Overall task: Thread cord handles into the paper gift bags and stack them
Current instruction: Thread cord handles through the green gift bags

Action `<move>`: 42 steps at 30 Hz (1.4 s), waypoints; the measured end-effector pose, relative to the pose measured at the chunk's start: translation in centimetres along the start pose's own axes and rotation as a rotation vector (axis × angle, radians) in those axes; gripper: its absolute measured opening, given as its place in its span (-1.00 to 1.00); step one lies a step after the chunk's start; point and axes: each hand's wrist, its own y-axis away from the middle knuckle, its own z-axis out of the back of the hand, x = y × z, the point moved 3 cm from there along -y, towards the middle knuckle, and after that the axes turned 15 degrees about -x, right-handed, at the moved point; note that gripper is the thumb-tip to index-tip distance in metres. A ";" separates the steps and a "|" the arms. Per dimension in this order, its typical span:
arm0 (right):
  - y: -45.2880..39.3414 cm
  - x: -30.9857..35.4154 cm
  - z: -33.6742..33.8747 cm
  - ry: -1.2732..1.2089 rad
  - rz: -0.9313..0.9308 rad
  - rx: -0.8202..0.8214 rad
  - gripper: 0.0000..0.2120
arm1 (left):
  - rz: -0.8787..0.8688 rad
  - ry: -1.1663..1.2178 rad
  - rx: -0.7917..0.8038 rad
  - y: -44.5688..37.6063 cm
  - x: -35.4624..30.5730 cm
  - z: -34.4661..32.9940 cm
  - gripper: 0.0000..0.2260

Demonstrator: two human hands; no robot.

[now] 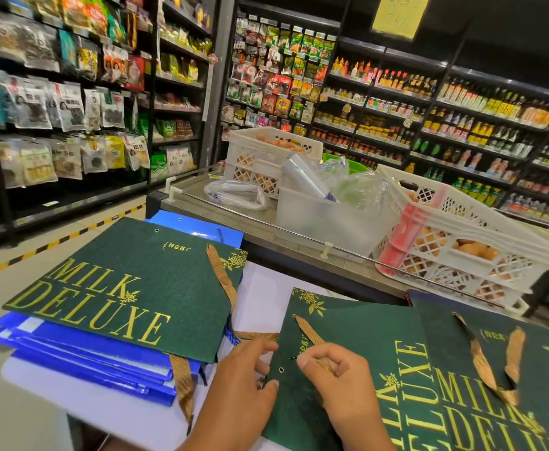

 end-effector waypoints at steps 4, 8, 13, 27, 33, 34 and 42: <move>0.2 0.4 -0.5 -0.055 -0.004 0.037 -0.82 | 0.082 0.106 0.015 -0.2 0.1 0.2 -0.55; 0.5 0.7 -0.9 -0.098 0.004 0.082 -0.79 | 0.077 0.092 0.026 -0.1 -0.3 0.0 -0.61; 0.5 1.3 -0.8 -0.116 0.032 0.095 -0.80 | 0.117 0.069 -0.055 -0.3 -0.2 -0.1 -0.63; 0.9 0.6 -1.4 0.112 0.161 0.101 -0.73 | 0.166 0.174 -0.082 -0.8 0.4 -0.7 -0.82; 1.0 -0.2 -1.0 0.157 0.164 0.054 -0.75 | 0.213 0.292 -0.064 -0.7 0.8 -0.6 -0.85; 1.0 -0.2 -0.9 0.160 0.164 0.058 -0.75 | 0.216 0.290 -0.055 -0.6 0.8 -0.6 -0.85; 1.1 -0.8 -0.4 0.183 0.145 0.065 -0.82 | 0.198 0.263 -0.034 -0.3 0.2 -0.3 -0.83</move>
